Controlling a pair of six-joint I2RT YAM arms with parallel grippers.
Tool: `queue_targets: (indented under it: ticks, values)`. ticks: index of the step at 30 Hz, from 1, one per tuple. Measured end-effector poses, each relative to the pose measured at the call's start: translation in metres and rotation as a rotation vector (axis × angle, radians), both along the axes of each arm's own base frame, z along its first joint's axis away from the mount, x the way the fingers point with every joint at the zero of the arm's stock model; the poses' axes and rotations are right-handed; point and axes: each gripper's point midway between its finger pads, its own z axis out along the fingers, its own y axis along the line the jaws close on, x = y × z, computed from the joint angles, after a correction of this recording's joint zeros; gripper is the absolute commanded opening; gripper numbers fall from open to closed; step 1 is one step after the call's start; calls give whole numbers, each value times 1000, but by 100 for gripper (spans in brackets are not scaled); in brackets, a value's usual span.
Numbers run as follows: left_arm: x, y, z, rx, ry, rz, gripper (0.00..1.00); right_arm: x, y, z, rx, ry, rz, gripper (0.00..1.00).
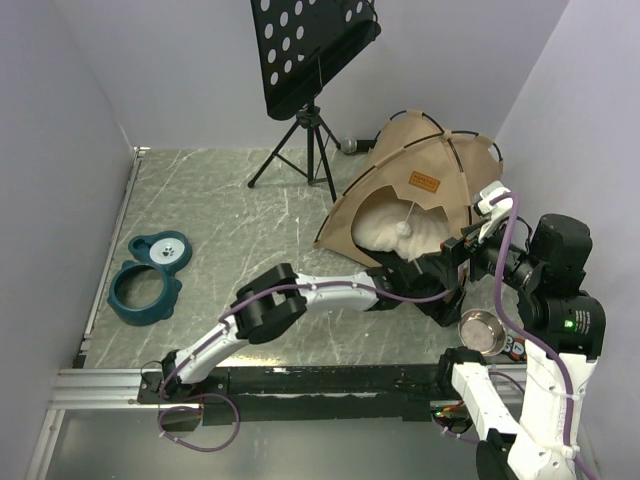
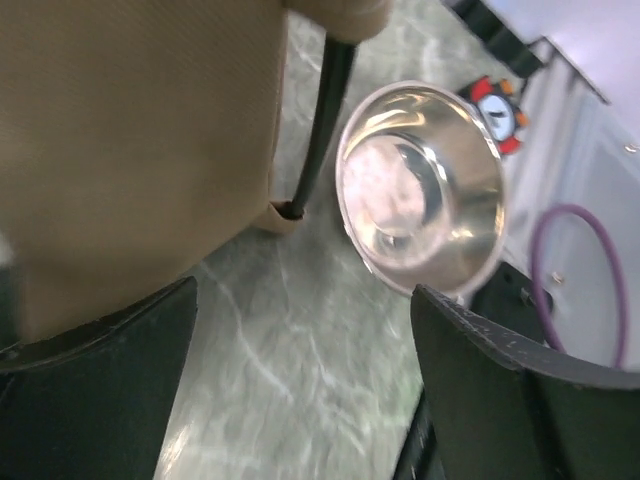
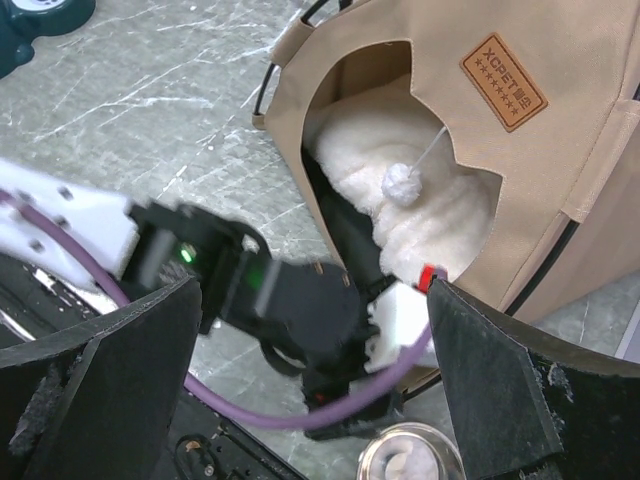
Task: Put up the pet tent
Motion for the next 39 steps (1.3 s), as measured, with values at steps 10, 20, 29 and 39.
queue_targets:
  ticks: [10, 20, 29, 39]
  values:
    - [-10, -39, -34, -2, -23, 64, 76, -1, 0, 1, -1, -4, -1, 100]
    - [-3, -44, -43, -2, -24, 86, 1, -2, -2, 0, -7, -9, -14, 100]
    - [-4, -3, -20, 14, 36, 103, 1, -2, -1, -5, 2, -2, -17, 100]
    - [38, 54, 101, -132, 16, 212, 1, 3, 2, 3, 39, -32, -16, 100]
